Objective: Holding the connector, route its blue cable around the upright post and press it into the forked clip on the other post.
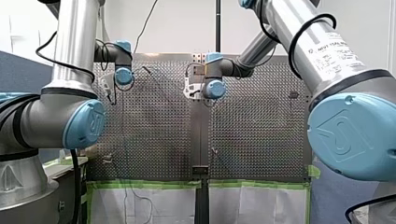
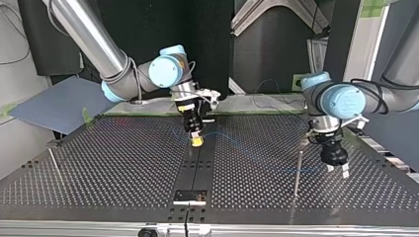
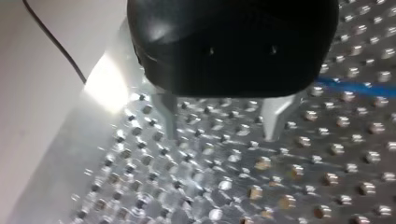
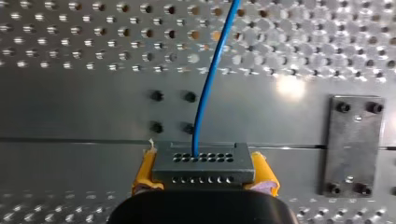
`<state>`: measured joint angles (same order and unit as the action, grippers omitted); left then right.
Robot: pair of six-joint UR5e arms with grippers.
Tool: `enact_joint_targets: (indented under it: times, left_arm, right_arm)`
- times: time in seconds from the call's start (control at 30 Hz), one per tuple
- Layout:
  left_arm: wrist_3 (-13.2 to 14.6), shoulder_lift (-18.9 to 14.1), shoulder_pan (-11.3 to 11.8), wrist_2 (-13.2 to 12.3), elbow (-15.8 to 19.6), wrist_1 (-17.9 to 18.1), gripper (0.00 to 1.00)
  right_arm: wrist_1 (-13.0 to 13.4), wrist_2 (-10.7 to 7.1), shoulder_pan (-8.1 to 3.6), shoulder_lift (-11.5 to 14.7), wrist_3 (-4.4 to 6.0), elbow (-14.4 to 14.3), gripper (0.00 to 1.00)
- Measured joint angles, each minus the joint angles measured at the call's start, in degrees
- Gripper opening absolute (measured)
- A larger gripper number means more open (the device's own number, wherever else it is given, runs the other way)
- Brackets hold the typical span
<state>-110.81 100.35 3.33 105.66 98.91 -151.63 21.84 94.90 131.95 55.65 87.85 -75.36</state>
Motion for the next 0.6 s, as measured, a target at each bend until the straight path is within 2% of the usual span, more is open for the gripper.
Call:
enact_joint_targets:
  times: [0.2, 0.37, 0.5, 0.6]
  left_arm:
    - [-2.6, 0.0, 0.2, -0.1, 0.2, 0.0, 1.0]
    - [-4.6, 0.1, 0.6, -1.7, 0.2, 1.2, 1.0]
    - [-5.9, 1.2, 0.6, -3.7, -0.3, 1.5, 1.0]
    - [-5.8, 2.5, 0.2, -5.2, -1.0, 1.3, 1.0]
  right_arm:
    - [0.5, 0.62, -0.02, 0.0, -0.26, -1.7, 0.0]
    - [2.1, 0.84, -0.34, -0.1, -0.18, -3.5, 0.0]
    - [4.2, 1.64, -0.97, -0.3, 0.55, -5.6, 0.0]
    - [5.9, 2.37, -1.57, -1.1, 0.91, -7.4, 0.0]
